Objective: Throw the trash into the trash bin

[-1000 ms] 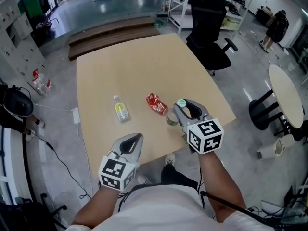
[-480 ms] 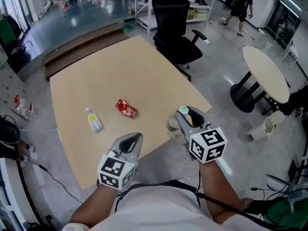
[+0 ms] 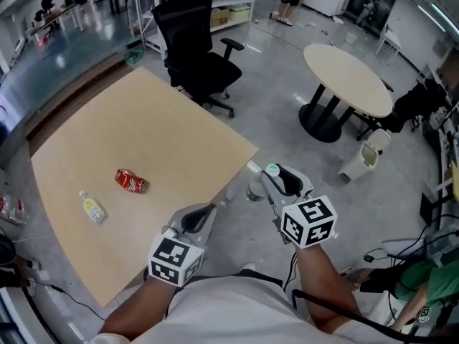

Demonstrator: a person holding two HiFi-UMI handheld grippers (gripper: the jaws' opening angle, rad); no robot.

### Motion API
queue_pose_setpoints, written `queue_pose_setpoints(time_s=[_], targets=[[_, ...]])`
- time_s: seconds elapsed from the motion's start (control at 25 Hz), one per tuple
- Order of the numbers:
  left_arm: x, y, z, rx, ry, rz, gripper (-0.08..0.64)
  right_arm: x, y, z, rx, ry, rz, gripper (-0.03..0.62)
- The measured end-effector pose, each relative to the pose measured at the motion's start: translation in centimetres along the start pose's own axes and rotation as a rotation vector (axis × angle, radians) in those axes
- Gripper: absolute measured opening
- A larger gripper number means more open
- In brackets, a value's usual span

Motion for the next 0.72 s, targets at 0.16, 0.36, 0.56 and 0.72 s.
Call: queue_pose_setpoints(time_s=[0.16, 0.36, 0.56, 0.72], targets=[[0.8, -0.7, 3.9, -0.02, 0.07, 0.03, 0.008, 4.4, 0.9, -1.9, 0.006, 0.085, 0.02, 0.15], [3.2, -1.0, 9.5, -0.045, 0.182, 0.046, 0.008, 10.0, 2.6, -5.6, -0.013, 0.199, 0.042, 0.15], [6.6, -1.8, 15.9, -0.058, 0.308, 0.073, 0.008, 16.2, 3.9, -9.9, -0.015, 0.337, 0.076, 0.15], [9.7, -2.4, 20.0, -0.073, 0.401, 0.106, 0.008, 19.9, 5.2, -13.6, -0.016, 0.429, 0.109, 0.15]])
Point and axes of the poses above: the fingertips, and each gripper's own axes: z forward along the fingers, x to its right, y out of its underside, the point moved 4 cm from there along -z, backward along the fingers, and after that the axes turned 15 degrees about y, right-handed, at the moved point
